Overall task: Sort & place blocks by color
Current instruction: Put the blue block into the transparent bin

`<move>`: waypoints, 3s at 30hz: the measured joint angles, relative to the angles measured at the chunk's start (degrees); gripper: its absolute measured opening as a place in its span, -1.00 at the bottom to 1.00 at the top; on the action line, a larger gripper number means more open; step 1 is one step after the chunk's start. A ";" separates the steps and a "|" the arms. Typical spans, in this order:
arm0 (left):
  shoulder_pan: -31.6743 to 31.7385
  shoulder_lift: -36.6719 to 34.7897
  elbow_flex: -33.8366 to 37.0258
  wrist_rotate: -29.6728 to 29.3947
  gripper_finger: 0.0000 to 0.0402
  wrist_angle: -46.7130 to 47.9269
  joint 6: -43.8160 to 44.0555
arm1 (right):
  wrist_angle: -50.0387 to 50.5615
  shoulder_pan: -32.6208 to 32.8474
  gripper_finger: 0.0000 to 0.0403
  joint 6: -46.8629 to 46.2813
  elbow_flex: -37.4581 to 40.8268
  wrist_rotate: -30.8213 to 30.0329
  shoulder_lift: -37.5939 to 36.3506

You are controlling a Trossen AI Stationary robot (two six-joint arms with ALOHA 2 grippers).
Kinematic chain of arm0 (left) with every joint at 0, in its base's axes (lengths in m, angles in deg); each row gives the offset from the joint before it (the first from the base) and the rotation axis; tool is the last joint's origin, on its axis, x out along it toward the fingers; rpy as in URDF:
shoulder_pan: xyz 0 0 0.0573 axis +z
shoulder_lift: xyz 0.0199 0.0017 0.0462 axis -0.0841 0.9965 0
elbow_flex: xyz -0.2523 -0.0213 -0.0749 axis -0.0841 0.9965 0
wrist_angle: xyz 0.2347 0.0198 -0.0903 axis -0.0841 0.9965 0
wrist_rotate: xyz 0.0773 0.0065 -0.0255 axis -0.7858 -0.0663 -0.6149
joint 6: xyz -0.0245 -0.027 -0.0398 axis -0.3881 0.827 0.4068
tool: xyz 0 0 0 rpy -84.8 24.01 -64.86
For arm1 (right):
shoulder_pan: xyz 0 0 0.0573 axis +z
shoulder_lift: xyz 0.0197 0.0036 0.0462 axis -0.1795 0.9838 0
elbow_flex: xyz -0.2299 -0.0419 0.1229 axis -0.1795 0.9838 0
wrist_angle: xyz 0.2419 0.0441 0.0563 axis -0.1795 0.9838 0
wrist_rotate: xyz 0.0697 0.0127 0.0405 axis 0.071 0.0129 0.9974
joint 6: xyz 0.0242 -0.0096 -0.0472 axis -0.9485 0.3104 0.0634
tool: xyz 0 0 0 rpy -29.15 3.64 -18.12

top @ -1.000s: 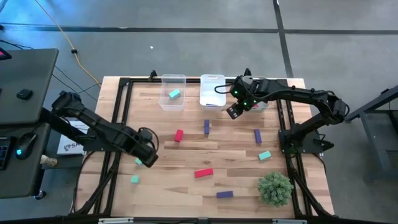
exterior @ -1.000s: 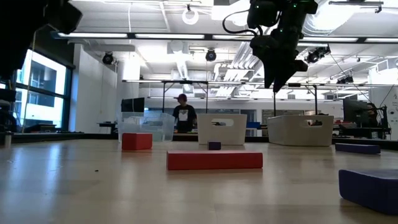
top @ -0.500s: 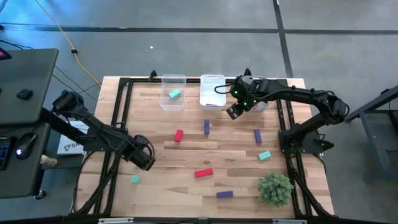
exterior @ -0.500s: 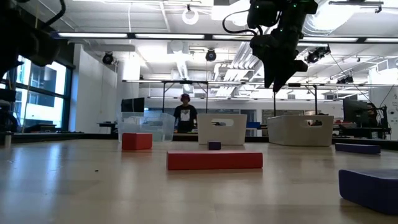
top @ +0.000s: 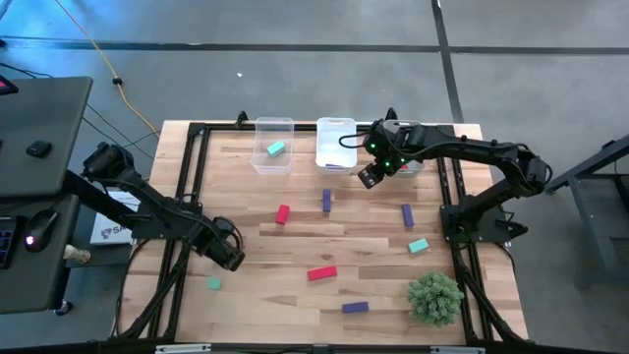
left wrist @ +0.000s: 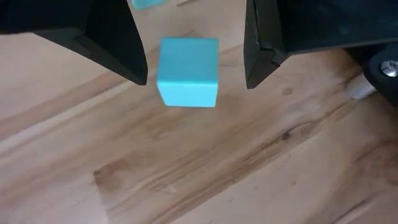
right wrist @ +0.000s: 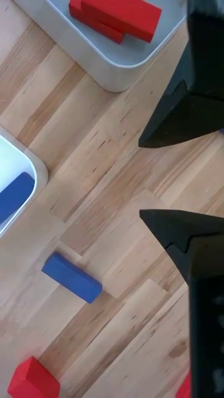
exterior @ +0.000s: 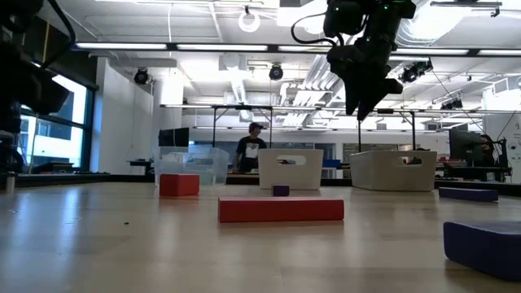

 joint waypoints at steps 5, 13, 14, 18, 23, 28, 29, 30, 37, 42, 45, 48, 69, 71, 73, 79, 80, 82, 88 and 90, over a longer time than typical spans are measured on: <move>-0.01 0.00 2.45 1.06 -0.07 -2.99 0.01 | -0.46 0.00 -0.20 -0.04 0.00 0.00 0.00; -0.01 -0.04 3.49 1.00 -0.22 -4.54 -1.05 | -1.47 0.00 -0.20 -1.09 0.02 -0.02 0.00; -0.01 -0.04 3.49 1.00 -0.27 -4.59 -1.79 | -1.63 0.00 -0.20 -1.09 0.02 -0.02 0.00; -0.01 -0.04 3.51 0.81 -0.51 -4.95 -3.86 | -2.24 0.00 -0.20 -1.13 0.02 -1.05 0.00; -0.01 -0.17 3.38 0.83 -0.80 -5.55 -6.52 | -2.79 0.00 -0.20 -1.18 0.02 -1.42 0.00; -0.01 -0.59 3.28 1.02 -0.97 -5.85 -9.91 | -2.90 -0.15 -0.20 -3.64 0.02 -1.42 0.01; 0.09 -0.89 3.31 0.99 -0.97 -5.92 -10.64 | -2.91 -0.15 -0.20 -3.65 0.02 -1.42 0.00; 0.26 -1.30 3.42 0.71 -0.97 -6.06 -11.39 | -2.93 -0.15 -0.20 -3.65 0.02 -1.42 0.00; 3.65 -6.62 3.47 -3.77 -0.98 -6.25 -18.33 | -3.53 -0.15 -0.20 -6.21 0.02 -1.41 0.02; 8.84 -12.83 3.47 -7.14 -0.98 -6.40 -24.99 | -4.51 -0.13 -0.20 -6.23 0.02 -1.42 0.02; 12.28 -16.78 3.47 -8.89 -0.98 -7.41 -29.40 | -4.74 -0.13 -0.20 -6.25 0.02 -1.89 0.02; 16.06 -20.06 3.47 -10.28 -0.98 -9.09 -33.21 | -5.27 -0.13 -0.20 -6.21 0.02 -1.92 0.02; 47.03 -24.46 3.43 -8.43 -0.98 -35.37 -59.78 | -6.88 -0.13 -0.20 -5.60 0.02 -1.03 0.02; 50.04 -24.46 3.43 -7.06 -0.98 -36.64 -60.99 | -6.94 -0.13 -0.20 -5.60 0.02 -1.05 0.02; 52.95 -24.46 3.43 -5.68 -0.98 -37.75 -62.68 | -6.94 -0.13 -0.20 -5.60 0.02 -1.05 0.02; 60.45 -24.46 3.43 -3.59 -0.98 -42.30 -66.42 | -7.12 -0.13 -0.20 -0.96 0.02 -1.07 0.02; 61.54 -24.46 3.43 -3.44 -0.98 -42.87 -66.87 | -7.20 -0.13 -0.20 -0.44 0.02 -1.07 0.02; 63.80 -24.44 3.24 -2.52 -0.98 -43.31 -67.50 | -7.78 -0.15 -0.20 0.31 0.02 -1.07 0.02; 68.12 -20.78 -2.58 -1.28 -0.98 -40.60 -72.33 | -11.64 -0.17 -0.20 0.68 0.02 -1.07 0.02; 69.36 -18.42 -5.19 -1.14 -0.98 -38.99 -73.67 | -12.75 -0.15 -0.20 1.84 0.02 -1.09 0.02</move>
